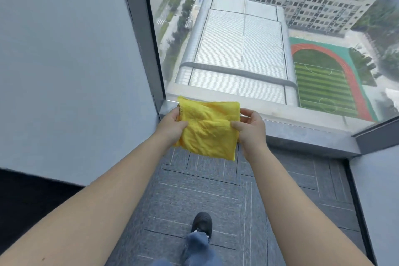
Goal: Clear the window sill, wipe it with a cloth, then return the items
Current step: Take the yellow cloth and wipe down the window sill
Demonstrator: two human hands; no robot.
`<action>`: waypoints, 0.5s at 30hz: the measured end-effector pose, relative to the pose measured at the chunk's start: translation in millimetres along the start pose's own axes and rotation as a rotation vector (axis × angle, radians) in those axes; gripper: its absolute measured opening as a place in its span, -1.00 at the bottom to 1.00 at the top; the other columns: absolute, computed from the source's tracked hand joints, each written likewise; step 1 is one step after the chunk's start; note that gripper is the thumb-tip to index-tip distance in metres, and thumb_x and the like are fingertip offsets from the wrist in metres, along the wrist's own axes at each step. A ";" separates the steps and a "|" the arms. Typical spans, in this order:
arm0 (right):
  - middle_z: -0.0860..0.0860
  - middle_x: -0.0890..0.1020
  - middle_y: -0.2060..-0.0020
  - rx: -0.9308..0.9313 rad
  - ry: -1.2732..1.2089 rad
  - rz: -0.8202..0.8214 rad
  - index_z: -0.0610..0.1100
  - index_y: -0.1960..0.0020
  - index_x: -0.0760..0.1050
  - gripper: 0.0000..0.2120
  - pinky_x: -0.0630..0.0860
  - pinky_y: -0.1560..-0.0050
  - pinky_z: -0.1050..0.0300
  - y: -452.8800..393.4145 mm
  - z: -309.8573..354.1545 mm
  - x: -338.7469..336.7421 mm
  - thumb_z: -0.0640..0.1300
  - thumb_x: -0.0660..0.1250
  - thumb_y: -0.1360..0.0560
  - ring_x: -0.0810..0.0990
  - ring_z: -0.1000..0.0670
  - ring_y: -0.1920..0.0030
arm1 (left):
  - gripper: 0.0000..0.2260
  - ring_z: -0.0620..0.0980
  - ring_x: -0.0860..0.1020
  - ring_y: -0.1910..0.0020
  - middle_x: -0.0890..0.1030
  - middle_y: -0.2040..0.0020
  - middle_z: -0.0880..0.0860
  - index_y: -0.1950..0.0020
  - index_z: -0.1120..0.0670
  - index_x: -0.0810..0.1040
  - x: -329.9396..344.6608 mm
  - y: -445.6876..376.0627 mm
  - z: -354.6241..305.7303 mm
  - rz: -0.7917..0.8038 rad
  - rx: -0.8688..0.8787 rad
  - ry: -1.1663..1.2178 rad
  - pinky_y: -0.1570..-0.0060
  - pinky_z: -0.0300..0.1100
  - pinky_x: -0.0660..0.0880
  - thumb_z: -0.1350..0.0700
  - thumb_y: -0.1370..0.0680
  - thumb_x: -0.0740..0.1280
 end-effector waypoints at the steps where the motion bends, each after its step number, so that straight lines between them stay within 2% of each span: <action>1: 0.02 0.53 0.20 0.011 0.007 -0.006 -0.12 -0.04 0.38 -0.71 0.53 0.13 0.06 -19.3 -1.6 4.9 -0.45 0.23 -0.45 0.54 -0.02 0.17 | -0.64 0.02 0.48 0.00 0.49 -0.03 0.03 -0.29 0.06 0.37 1.9 -19.6 0.5 -0.003 -0.011 -0.002 0.11 -0.13 0.48 0.32 -0.52 0.14; 4: 0.02 0.52 0.19 0.038 0.014 -0.012 -0.12 -0.04 0.39 -0.70 0.53 0.12 0.07 -71.9 -7.6 22.9 -0.45 0.22 -0.44 0.54 -0.03 0.15 | -0.60 0.03 0.48 -0.04 0.49 -0.07 0.02 -0.32 0.04 0.35 2.3 -76.7 8.0 -0.005 -0.043 -0.014 -0.05 -0.07 0.46 0.33 -0.52 0.14; 10: -0.06 0.54 0.09 0.077 0.040 -0.066 -0.10 -0.03 0.39 -0.69 0.51 -0.04 -0.05 -173.7 -34.9 60.4 -0.45 0.21 -0.42 0.52 -0.08 0.04 | -0.56 -0.03 0.50 0.02 0.51 -0.07 0.02 -0.34 0.00 0.32 1.5 -192.0 36.0 0.034 -0.096 -0.041 0.11 -0.20 0.50 0.33 -0.50 0.14; 13: 0.03 0.52 0.19 0.069 0.022 -0.088 -0.08 0.03 0.40 -0.69 0.51 0.06 0.04 -228.1 -58.5 76.2 -0.46 0.21 -0.42 0.52 -0.06 0.06 | -0.59 0.02 0.51 0.02 0.53 -0.06 0.06 -0.32 0.01 0.34 5.0 -253.5 57.9 0.051 -0.107 -0.065 0.03 -0.07 0.52 0.32 -0.51 0.14; 15: 0.02 0.54 0.18 0.070 0.016 -0.098 -0.01 0.12 0.40 -0.67 0.51 0.02 0.00 -265.7 -83.4 84.8 -0.46 0.21 -0.42 0.53 -0.07 0.04 | -0.59 0.02 0.50 0.00 0.52 -0.05 0.03 -0.32 0.01 0.34 9.1 -292.7 79.6 0.058 -0.109 -0.082 0.01 -0.08 0.50 0.31 -0.51 0.14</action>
Point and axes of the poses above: each hand's wrist, its own y-axis away from the middle knuckle, its own x-axis out of the palm, z = x × y, the point moved 6 cm from there along -y, towards the middle knuckle
